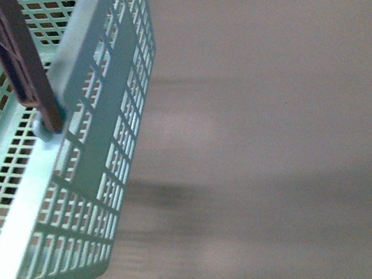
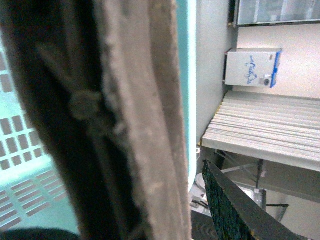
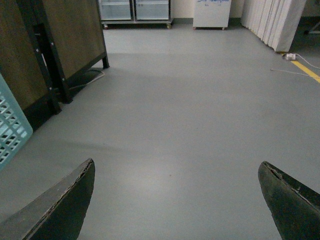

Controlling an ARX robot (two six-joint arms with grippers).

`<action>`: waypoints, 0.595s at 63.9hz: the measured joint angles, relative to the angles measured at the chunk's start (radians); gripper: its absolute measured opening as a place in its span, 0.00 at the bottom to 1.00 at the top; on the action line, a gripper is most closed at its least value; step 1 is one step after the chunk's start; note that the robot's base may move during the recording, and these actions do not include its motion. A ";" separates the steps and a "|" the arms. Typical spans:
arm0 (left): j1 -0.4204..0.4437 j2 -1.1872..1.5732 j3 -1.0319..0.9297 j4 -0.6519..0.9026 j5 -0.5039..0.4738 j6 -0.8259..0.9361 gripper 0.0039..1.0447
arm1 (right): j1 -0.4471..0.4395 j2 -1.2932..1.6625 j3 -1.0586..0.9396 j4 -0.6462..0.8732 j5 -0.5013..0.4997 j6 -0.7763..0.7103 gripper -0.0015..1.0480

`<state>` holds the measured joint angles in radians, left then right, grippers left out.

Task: Pick lemon and mango into basket

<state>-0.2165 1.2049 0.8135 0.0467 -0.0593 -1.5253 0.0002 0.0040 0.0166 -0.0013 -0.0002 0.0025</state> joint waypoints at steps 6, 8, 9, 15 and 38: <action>-0.010 -0.064 0.019 -0.040 -0.013 -0.005 0.26 | 0.000 0.000 0.000 0.000 0.000 0.000 0.92; -0.012 -0.080 0.024 -0.052 -0.018 -0.007 0.26 | 0.000 0.000 0.000 0.000 0.000 0.000 0.92; -0.012 -0.085 0.026 -0.056 -0.019 -0.008 0.26 | 0.000 0.000 0.000 0.000 0.000 0.000 0.92; -0.016 -0.122 0.030 -0.089 -0.026 -0.011 0.25 | 0.000 0.000 0.000 0.000 0.000 0.000 0.92; -0.021 -0.142 0.031 -0.116 -0.026 -0.003 0.05 | 0.000 0.000 0.000 0.000 0.000 0.000 0.92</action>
<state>-0.2375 1.0626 0.8448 -0.0696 -0.0849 -1.5284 0.0002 0.0040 0.0166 -0.0013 -0.0002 0.0029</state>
